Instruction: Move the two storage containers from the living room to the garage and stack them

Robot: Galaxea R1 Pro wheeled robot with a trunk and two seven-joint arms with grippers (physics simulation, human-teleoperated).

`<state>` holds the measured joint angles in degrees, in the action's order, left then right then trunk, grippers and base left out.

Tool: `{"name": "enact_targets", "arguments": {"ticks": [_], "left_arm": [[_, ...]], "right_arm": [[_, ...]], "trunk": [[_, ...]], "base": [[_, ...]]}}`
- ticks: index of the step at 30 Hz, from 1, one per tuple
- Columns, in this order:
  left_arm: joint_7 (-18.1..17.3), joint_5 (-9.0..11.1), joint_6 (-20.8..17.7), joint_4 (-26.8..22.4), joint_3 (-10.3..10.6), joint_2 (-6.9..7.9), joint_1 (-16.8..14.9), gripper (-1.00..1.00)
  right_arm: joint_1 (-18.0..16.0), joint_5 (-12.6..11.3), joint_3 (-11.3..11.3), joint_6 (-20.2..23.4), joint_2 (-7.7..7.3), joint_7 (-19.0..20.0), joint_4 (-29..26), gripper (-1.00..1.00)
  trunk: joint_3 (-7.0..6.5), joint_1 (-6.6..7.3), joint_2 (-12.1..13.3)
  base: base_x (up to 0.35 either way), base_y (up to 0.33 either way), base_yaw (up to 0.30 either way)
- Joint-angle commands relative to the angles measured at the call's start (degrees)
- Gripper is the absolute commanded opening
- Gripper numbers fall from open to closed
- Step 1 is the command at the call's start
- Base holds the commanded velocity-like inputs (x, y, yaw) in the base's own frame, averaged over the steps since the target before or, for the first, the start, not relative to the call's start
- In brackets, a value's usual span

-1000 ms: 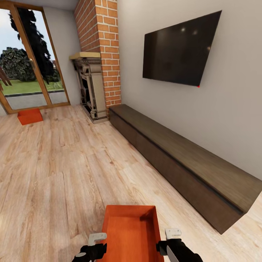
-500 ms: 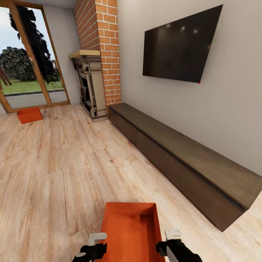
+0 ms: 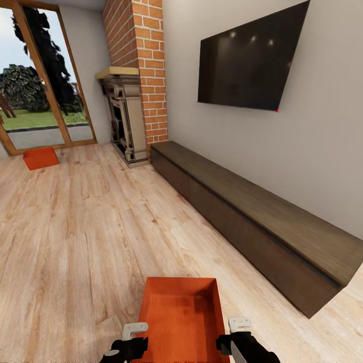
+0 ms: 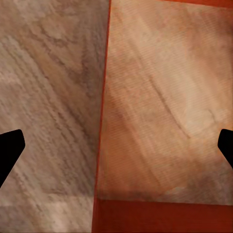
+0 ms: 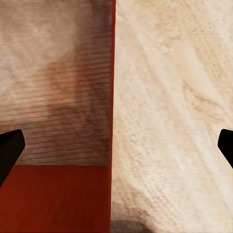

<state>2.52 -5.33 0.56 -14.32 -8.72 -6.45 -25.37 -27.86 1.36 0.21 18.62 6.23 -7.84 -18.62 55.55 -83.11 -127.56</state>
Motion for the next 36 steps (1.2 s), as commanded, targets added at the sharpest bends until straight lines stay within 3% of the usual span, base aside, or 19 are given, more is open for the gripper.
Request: {"name": "enact_targets", "arguments": {"ticks": [1,12,19,36], "left_arm": [[0.1,-0.5,0.1,0.0,-0.4,-0.05,0.0,1.0],[0.0,-0.5,0.1,0.0,-0.4,-0.05,0.0,1.0],[-0.1,-0.4,0.1,0.0,-0.4,-0.05,0.0,1.0],[-0.1,-0.4,0.1,0.0,-0.4,-0.03,0.0,1.0]], "right_arm": [[0.0,0.1,0.1,0.4,0.02,-0.2,-0.1,1.0],[0.0,0.1,0.1,0.4,0.02,-0.2,-0.1,1.0],[0.0,0.1,0.2,0.4,0.02,-0.2,-0.1,1.0],[0.0,0.1,0.2,0.4,0.02,-0.2,-0.1,1.0]], "trunk": [[0.23,-0.22,-0.4],[2.21,-2.63,-4.8],[2.21,-2.63,-4.8],[4.9,-5.93,-10.9]], "base": [[0.0,0.0,0.0],[0.0,0.0,0.0],[0.0,0.0,0.0],[0.0,0.0,0.0]]}}
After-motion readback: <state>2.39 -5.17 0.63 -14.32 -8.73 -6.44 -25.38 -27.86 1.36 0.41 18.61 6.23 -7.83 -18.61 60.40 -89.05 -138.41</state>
